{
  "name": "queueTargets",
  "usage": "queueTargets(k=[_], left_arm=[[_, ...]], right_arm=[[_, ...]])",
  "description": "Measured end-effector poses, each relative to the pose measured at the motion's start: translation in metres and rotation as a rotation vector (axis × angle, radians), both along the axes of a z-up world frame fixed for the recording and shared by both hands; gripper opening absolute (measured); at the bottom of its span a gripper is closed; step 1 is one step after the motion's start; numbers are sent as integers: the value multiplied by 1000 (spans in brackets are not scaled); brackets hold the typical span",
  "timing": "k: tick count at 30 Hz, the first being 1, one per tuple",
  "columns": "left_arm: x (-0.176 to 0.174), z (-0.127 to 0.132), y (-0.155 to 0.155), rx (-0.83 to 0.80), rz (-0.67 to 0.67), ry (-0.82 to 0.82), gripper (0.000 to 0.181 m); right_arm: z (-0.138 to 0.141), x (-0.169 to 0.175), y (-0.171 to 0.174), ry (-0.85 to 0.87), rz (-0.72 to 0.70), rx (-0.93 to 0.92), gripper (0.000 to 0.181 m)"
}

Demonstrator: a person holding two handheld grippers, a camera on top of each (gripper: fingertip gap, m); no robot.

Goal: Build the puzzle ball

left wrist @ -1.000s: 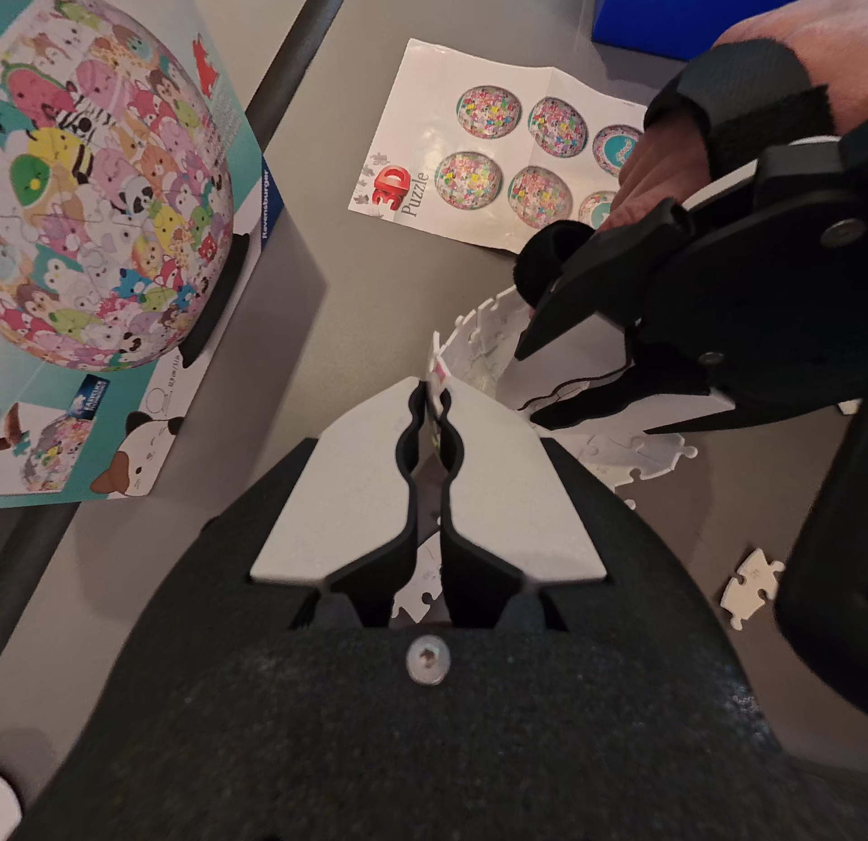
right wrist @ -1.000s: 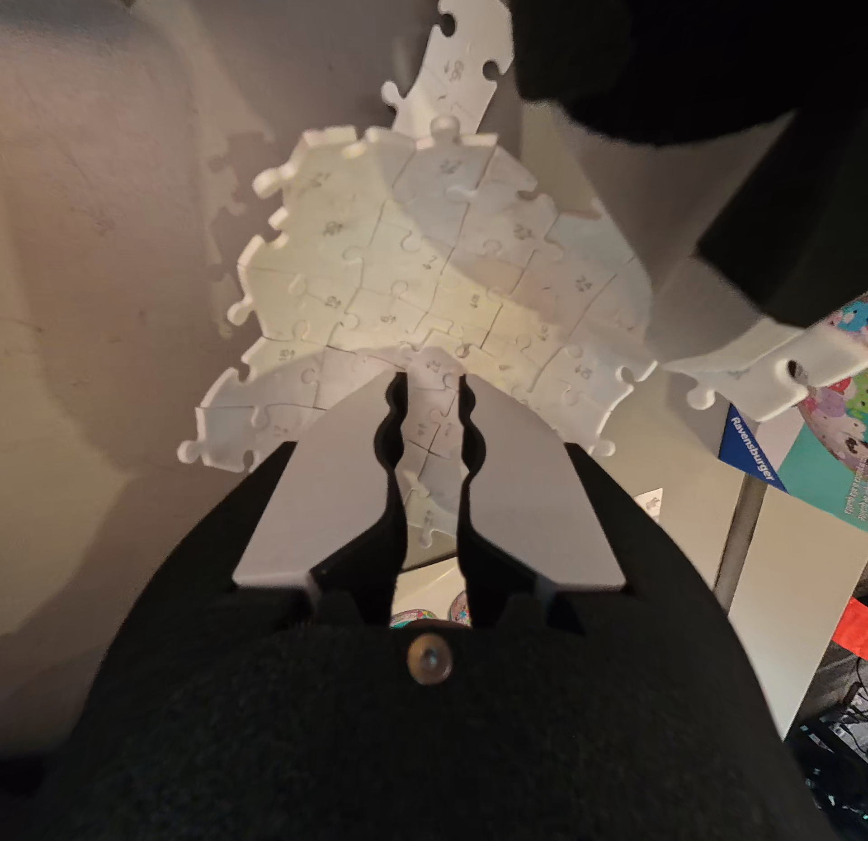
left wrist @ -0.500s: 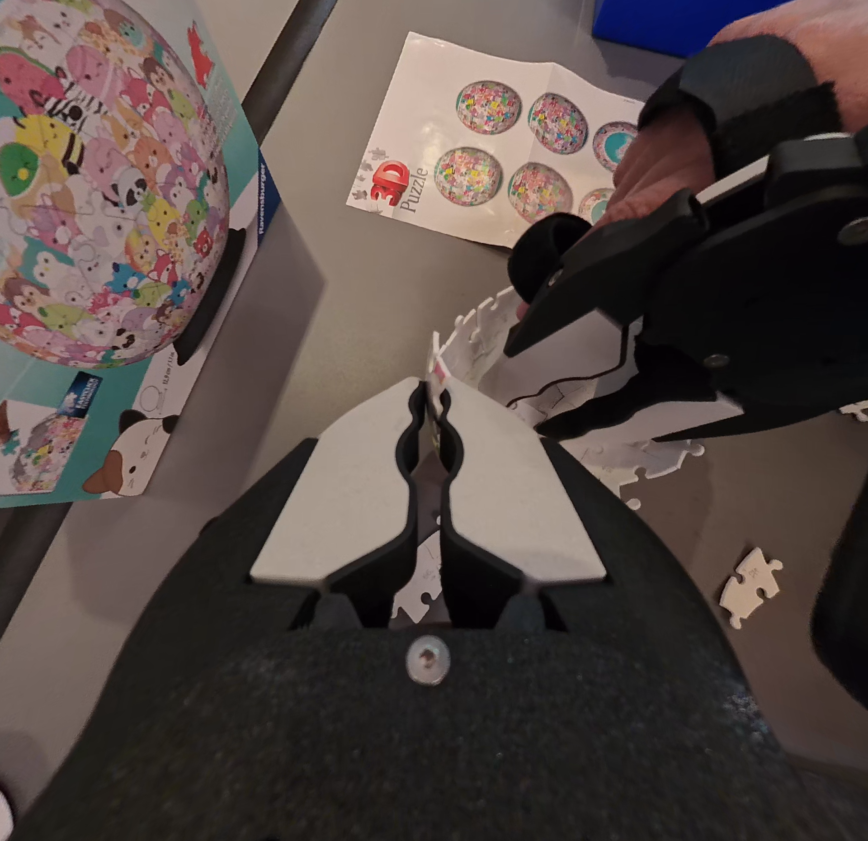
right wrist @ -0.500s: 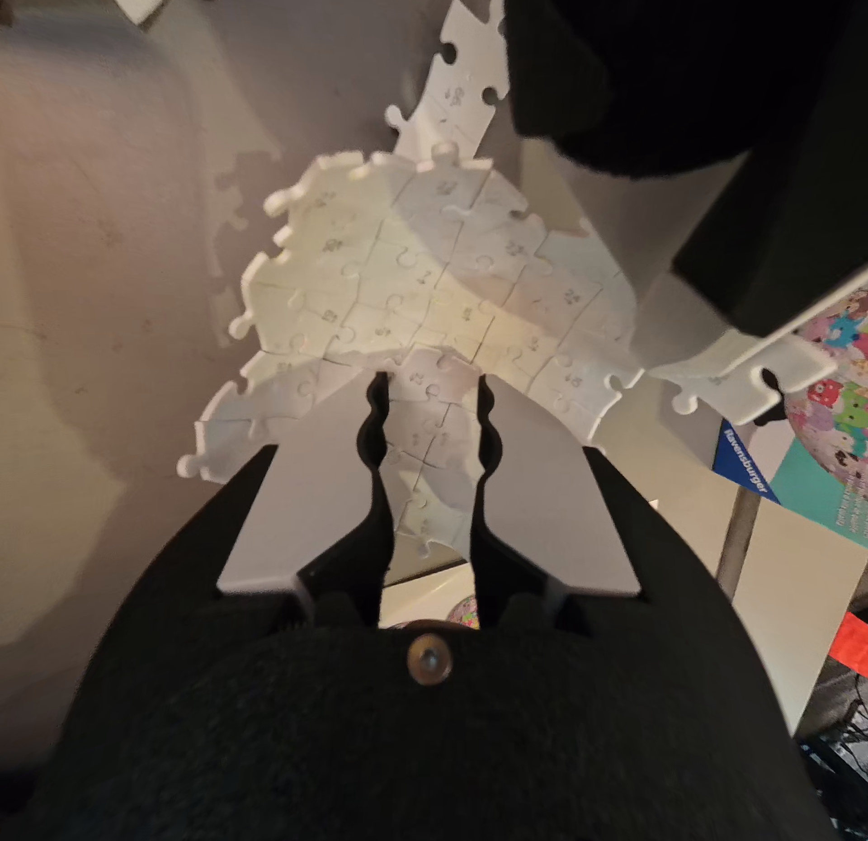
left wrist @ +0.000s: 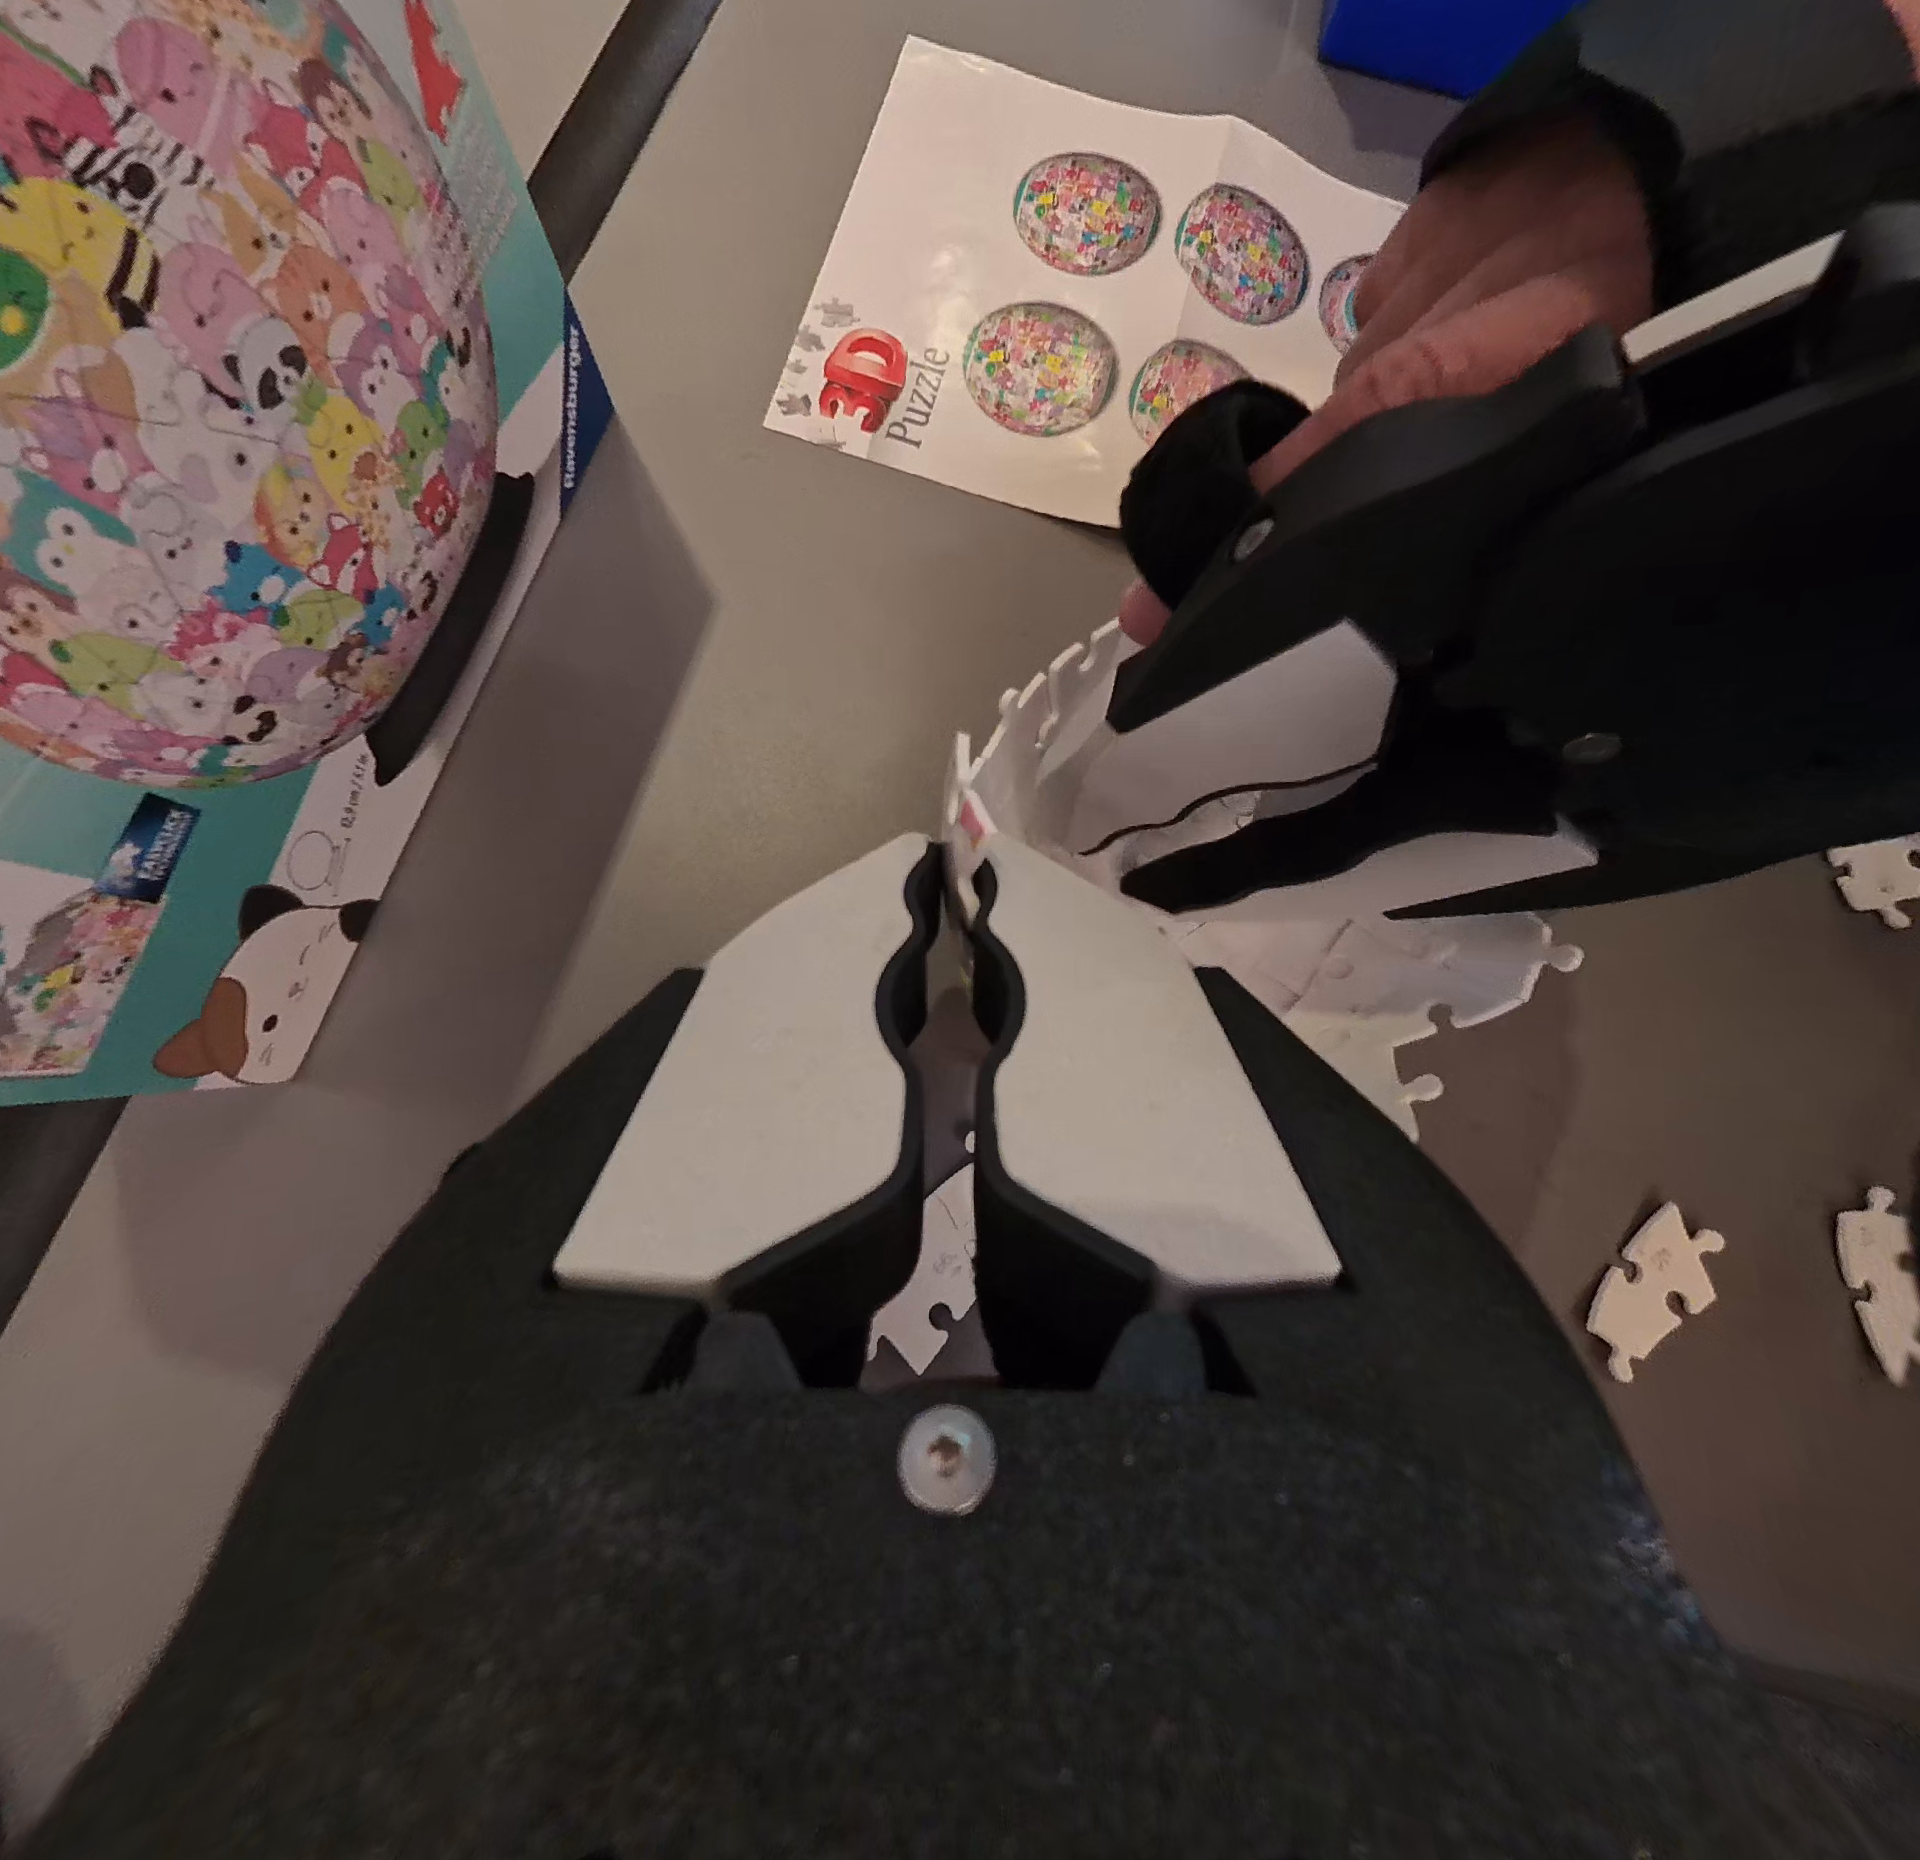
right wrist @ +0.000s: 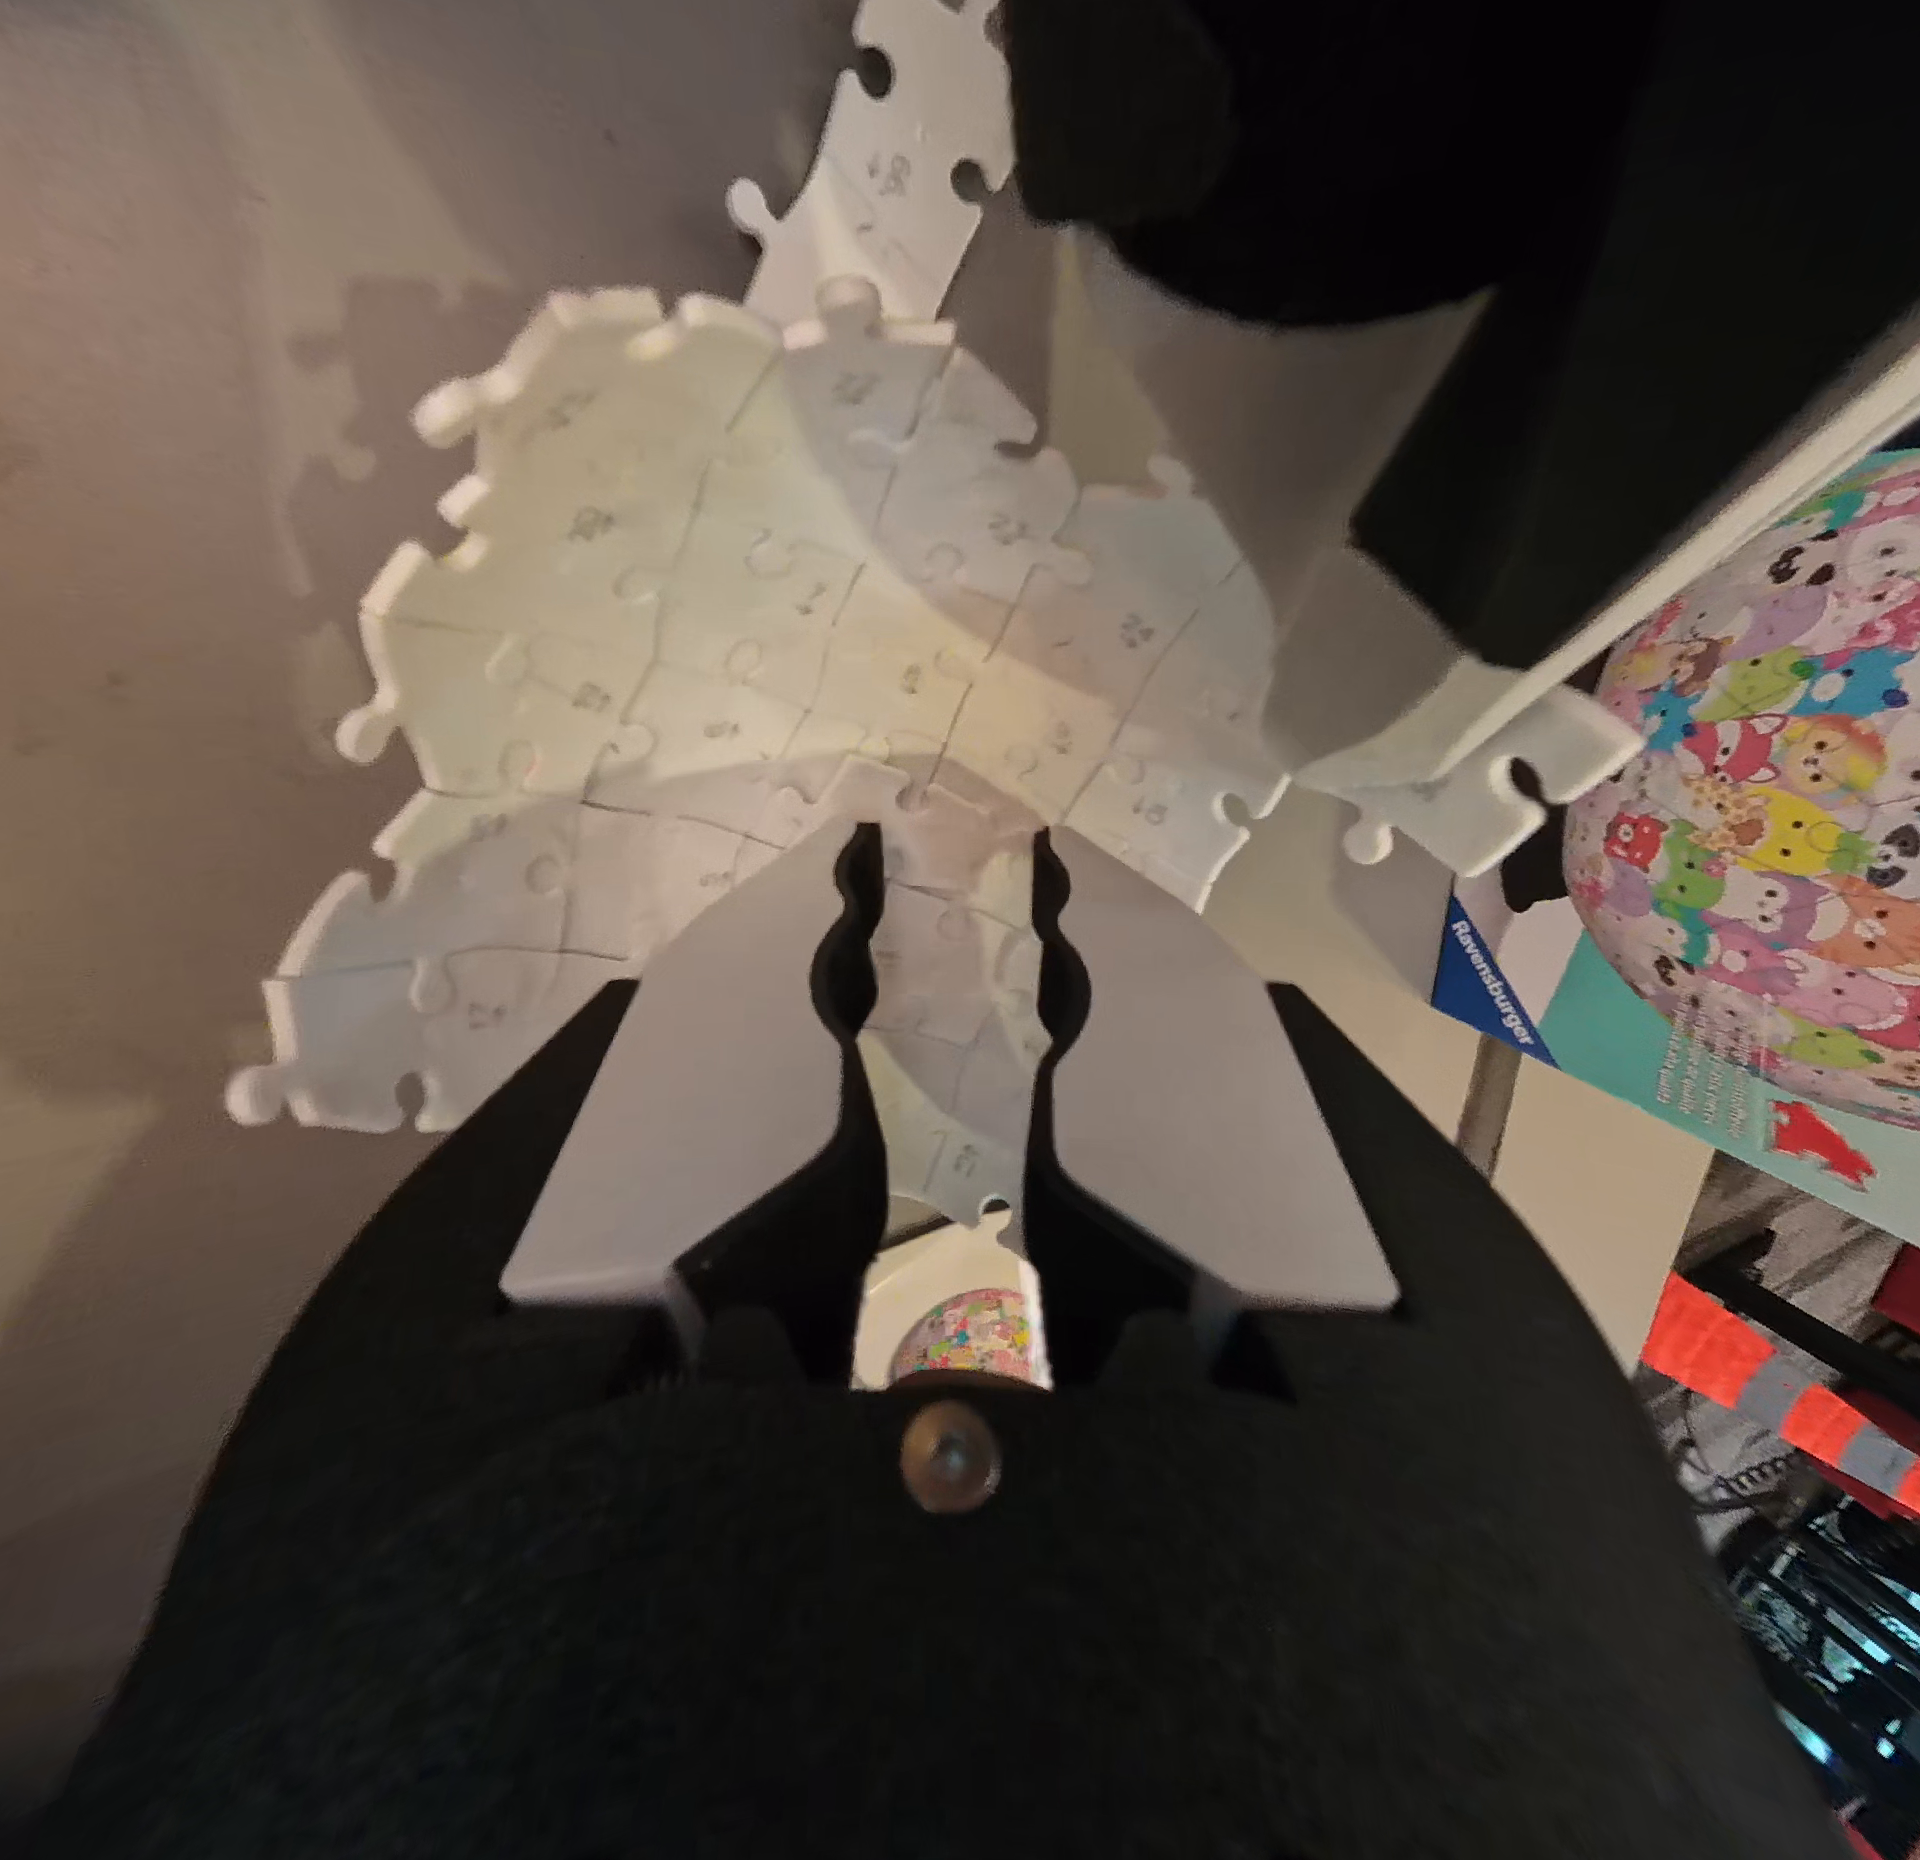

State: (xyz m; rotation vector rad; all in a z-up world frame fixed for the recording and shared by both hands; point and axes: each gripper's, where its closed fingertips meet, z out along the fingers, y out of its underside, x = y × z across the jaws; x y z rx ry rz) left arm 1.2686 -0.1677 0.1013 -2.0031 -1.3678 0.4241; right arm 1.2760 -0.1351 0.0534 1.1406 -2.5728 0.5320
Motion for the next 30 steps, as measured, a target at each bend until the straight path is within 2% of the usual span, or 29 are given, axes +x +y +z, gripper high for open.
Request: queueTargets(k=[4,13,18,30], left_arm=[[1,-1,-1,15,4,-11,2],[1,-4,0,2,1,-22,2],[1,0,2,-15,-7,-13,2],[1,1,2,-20,-5,-8,2]], right_arm=[[2,-2,-1,16,5,-17,27],[-3,13,10,-96,19,59,45],[-4,13,15,-144,-5,98,45],[-7,10,14,-119,1,105,37]])
